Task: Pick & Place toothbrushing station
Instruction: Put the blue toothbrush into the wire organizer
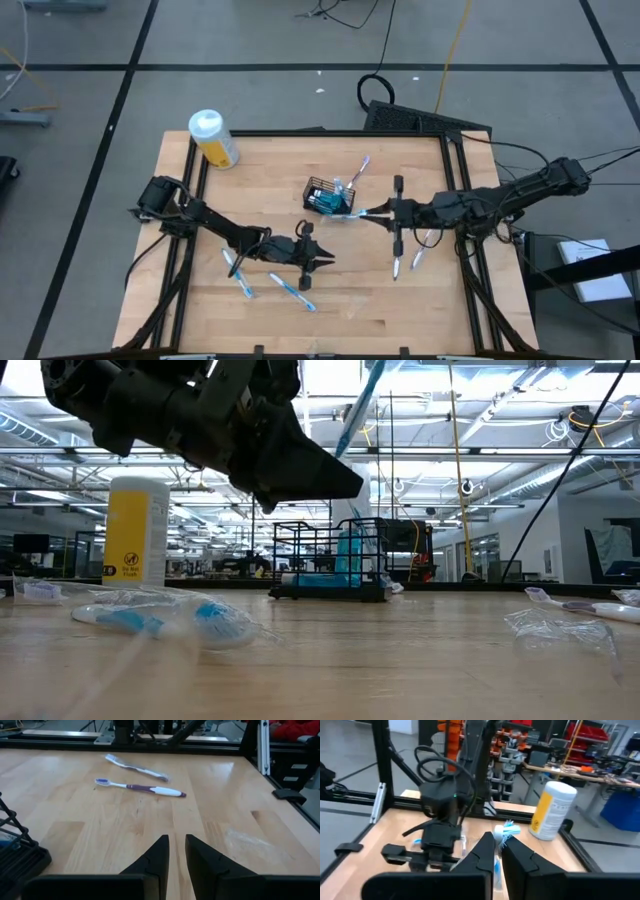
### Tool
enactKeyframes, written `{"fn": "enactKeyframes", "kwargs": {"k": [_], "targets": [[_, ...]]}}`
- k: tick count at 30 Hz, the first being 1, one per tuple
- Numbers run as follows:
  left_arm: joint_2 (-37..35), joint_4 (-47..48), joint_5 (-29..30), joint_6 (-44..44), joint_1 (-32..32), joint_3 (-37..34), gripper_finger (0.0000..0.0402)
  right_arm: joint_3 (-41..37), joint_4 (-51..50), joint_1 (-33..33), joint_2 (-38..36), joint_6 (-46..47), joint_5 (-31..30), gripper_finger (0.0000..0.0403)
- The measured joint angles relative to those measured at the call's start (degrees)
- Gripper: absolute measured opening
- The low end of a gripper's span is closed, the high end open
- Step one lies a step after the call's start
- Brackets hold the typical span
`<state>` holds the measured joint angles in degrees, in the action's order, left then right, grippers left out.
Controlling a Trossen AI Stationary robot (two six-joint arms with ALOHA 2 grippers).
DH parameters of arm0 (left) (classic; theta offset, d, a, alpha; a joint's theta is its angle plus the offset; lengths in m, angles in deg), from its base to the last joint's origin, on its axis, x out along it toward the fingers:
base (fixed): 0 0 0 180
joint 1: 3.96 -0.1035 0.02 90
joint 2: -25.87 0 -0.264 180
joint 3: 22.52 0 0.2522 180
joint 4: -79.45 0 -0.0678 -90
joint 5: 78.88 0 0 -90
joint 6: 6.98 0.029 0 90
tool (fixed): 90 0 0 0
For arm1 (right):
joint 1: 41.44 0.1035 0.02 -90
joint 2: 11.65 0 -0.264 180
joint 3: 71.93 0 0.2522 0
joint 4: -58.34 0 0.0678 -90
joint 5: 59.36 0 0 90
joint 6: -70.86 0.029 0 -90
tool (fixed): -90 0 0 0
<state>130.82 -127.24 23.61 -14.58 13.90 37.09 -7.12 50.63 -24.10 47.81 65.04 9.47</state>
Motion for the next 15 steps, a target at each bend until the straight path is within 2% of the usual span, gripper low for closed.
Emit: {"fn": "enactKeyframes", "kwargs": {"k": [3,15], "targets": [[0.00,0.24,0.00,-0.01,0.00,-0.01,0.0067,0.00,-2.21,0.00,-1.27,0.40,-0.25,0.0007],[0.09,0.36,-0.39,-0.24,2.19,-0.09,0.0067,1.76,-9.39,0.04,-3.78,0.42,-7.90,0.0008]]}}
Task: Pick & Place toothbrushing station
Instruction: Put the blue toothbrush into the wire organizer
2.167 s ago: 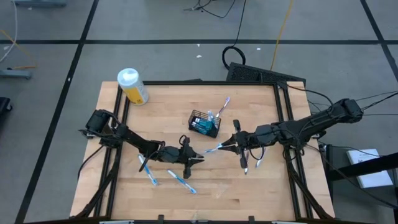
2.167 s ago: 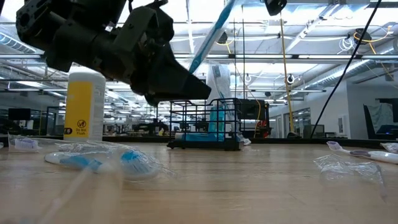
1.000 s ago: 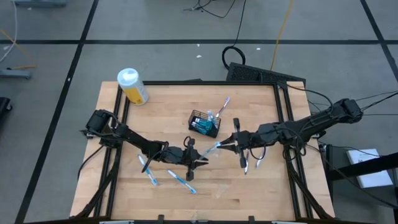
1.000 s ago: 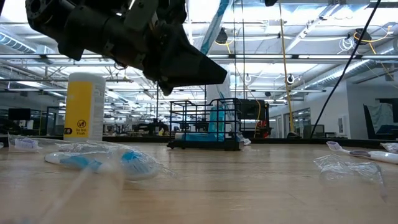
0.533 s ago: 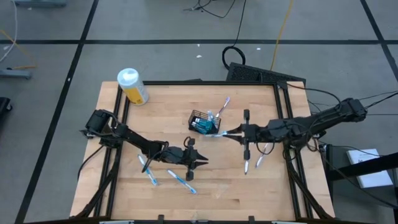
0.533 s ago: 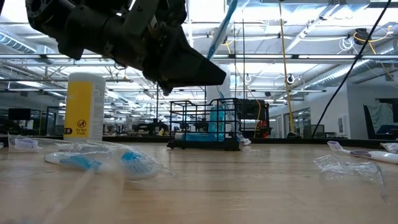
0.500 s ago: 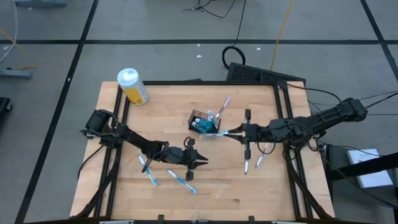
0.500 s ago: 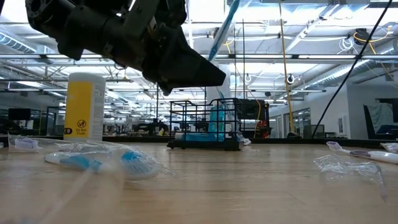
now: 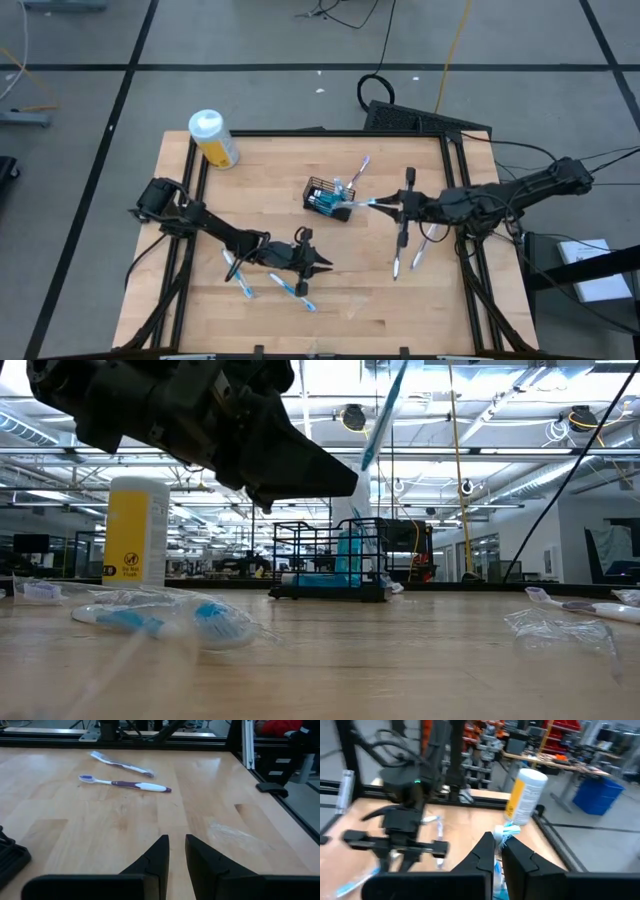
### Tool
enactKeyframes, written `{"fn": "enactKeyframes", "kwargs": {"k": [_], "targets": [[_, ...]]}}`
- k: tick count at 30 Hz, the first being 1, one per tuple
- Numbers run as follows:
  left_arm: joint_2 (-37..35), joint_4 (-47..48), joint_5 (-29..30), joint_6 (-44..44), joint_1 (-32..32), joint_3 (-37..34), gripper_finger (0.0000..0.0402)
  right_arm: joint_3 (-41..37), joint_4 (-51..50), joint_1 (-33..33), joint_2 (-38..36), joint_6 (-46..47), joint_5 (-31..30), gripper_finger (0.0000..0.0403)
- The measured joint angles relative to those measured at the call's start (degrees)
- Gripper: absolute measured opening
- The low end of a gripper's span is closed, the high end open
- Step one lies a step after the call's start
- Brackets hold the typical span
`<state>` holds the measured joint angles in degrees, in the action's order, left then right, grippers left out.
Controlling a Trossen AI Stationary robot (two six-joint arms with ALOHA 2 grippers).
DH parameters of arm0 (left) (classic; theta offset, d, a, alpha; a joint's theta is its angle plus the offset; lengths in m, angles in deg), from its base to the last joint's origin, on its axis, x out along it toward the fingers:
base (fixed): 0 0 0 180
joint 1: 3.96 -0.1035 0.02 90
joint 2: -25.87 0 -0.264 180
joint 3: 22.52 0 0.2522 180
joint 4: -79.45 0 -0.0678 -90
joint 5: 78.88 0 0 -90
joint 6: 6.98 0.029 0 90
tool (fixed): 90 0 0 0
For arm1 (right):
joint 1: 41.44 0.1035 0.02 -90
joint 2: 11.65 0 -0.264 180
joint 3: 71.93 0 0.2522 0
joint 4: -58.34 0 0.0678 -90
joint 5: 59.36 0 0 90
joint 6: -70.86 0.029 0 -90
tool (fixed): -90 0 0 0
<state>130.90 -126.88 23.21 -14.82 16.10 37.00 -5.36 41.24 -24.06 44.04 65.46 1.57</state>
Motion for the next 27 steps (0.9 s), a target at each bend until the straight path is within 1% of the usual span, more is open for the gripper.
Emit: {"fn": "enactKeyframes", "kwargs": {"k": [2,8,14,20,27], "targets": [[0.00,-0.01,0.43,-0.03,0.43,-0.02,0.0067,1.50,-2.39,0.39,0.02,-0.23,-1.34,0.0007],[0.00,-0.04,1.42,0.04,0.89,-0.02,0.0067,5.11,-5.63,0.42,0.99,-0.47,-1.72,0.0007],[0.00,-0.33,1.46,0.09,0.91,-0.02,0.0067,7.02,-9.89,0.29,2.65,-0.47,-5.57,0.0007],[0.02,-0.35,1.44,0.15,0.93,-0.04,0.0067,9.11,-13.72,-0.95,3.52,1.30,-5.63,0.0007],[0.02,-0.39,1.44,0.19,0.93,-0.06,0.0067,10.47,-14.67,-0.94,3.52,1.38,-5.40,0.0007]]}}
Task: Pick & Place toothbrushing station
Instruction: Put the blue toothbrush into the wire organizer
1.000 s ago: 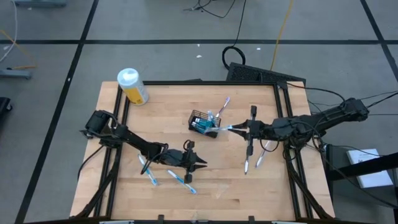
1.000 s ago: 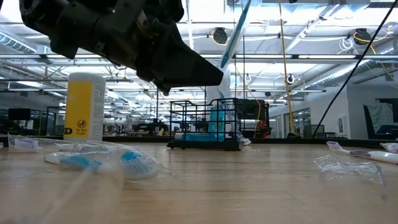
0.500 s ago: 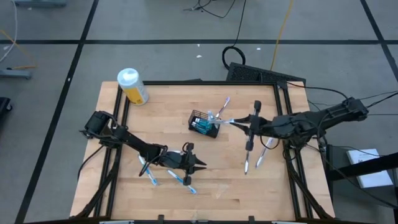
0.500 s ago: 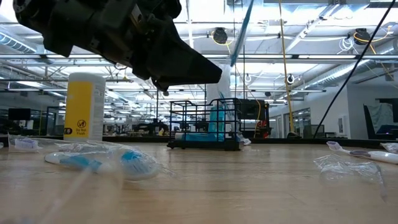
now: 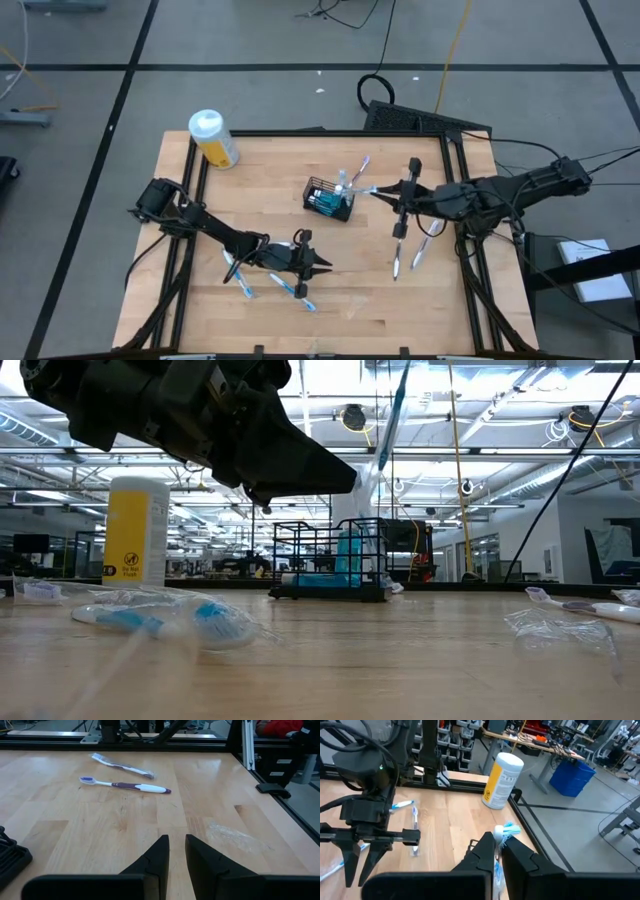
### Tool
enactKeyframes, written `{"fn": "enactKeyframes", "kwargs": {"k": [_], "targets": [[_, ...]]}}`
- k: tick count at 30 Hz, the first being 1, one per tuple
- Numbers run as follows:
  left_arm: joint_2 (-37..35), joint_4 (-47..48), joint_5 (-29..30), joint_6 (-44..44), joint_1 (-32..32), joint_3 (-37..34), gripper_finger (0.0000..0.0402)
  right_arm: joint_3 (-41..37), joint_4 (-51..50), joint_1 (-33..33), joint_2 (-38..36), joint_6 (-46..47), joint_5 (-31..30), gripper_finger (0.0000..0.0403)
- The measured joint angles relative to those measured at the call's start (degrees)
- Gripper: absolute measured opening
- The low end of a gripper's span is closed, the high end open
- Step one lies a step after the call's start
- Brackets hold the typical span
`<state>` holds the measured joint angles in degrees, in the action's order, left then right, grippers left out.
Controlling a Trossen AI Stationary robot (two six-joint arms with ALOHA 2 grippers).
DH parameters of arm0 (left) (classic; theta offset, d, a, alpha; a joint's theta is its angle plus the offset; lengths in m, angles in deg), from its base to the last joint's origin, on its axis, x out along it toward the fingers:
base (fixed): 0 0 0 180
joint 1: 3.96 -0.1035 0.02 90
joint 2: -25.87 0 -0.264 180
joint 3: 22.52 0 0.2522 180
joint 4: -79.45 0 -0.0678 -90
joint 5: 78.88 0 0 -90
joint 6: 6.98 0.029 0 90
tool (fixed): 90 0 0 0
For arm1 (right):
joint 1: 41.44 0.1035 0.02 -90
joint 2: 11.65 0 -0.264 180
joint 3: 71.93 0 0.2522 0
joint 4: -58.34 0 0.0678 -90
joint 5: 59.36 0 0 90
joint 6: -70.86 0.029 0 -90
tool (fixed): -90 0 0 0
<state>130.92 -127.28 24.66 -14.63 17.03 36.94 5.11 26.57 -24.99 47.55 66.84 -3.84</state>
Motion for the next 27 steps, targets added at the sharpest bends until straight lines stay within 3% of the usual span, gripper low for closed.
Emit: {"fn": "enactKeyframes", "kwargs": {"k": [9,27], "targets": [[0.00,-0.12,0.00,-0.02,0.00,0.00,0.0067,0.19,-2.98,-1.75,0.00,1.43,0.33,0.0007],[0.00,-0.49,-0.04,-0.02,0.04,-0.01,0.0067,0.18,-0.87,-12.42,7.12,1.05,13.54,0.0007]]}}
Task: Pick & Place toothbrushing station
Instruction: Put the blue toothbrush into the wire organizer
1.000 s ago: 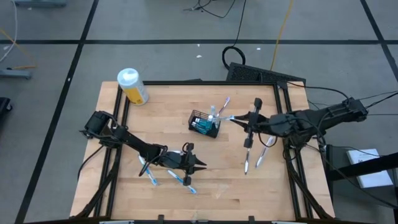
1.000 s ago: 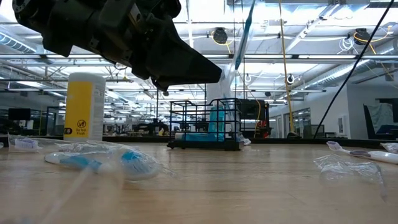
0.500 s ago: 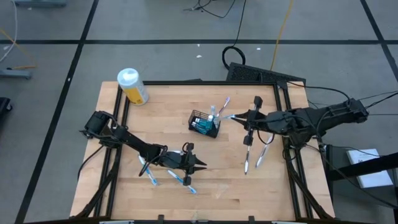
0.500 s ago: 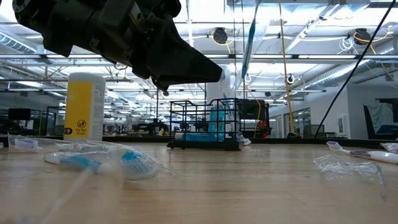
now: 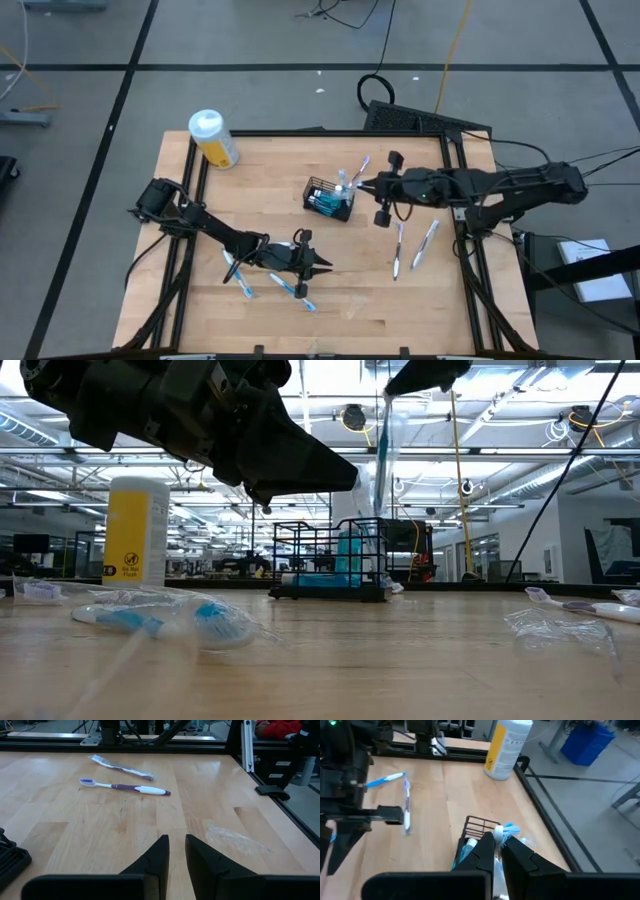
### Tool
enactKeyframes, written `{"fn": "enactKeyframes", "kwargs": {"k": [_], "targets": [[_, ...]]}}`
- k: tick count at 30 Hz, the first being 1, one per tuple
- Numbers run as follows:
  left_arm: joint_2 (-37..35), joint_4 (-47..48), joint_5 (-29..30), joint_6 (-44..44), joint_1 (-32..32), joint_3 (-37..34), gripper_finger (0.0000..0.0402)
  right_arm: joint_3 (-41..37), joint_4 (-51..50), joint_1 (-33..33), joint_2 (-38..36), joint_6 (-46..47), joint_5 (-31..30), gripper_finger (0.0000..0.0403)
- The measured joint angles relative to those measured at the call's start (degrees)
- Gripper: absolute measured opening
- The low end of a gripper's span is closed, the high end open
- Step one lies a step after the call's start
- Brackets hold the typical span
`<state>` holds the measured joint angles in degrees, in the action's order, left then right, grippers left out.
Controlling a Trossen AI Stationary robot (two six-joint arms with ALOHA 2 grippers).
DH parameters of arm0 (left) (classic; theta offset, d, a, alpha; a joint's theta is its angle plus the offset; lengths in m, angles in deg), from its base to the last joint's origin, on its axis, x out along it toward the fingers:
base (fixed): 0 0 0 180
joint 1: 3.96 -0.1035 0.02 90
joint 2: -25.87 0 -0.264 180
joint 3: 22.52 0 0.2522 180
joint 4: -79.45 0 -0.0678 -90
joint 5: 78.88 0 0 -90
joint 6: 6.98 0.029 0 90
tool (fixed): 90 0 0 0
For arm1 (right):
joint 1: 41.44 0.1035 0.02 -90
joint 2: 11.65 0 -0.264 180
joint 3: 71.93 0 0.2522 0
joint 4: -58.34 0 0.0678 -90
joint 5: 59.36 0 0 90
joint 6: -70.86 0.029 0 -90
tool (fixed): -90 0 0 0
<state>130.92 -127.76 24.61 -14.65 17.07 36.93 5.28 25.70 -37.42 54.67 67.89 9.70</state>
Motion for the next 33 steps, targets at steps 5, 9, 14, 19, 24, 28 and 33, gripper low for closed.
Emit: {"fn": "enactKeyframes", "kwargs": {"k": [5,9,14,19,24,28,33], "targets": [[0.00,0.01,-0.02,0.09,0.22,0.00,0.0067,-0.01,0.67,-2.03,0.14,0.33,3.25,0.0007],[-0.20,-0.05,-0.09,0.24,0.22,0.00,0.0067,-0.01,0.09,-3.21,0.16,1.40,4.77,0.0007],[-0.87,0.09,-0.17,0.48,0.22,-0.02,0.0067,-0.03,-1.33,-4.40,0.16,2.30,6.29,0.0007],[-1.57,0.16,-0.15,0.50,0.42,-0.04,0.0067,-0.03,-1.32,-5.59,0.15,2.77,7.78,0.0007],[-2.02,0.50,0.13,1.11,0.52,-0.13,0.0067,-0.05,-0.87,-6.24,1.12,2.62,7.86,0.0007],[-2.03,0.68,0.24,1.09,0.55,-0.13,0.0067,-0.11,0.21,-7.11,3.37,2.36,10.27,0.0007],[-2.03,0.84,0.39,1.16,0.86,-0.12,0.0067,-0.08,2.52,-8.70,6.77,2.30,13.28,0.0007]]}}
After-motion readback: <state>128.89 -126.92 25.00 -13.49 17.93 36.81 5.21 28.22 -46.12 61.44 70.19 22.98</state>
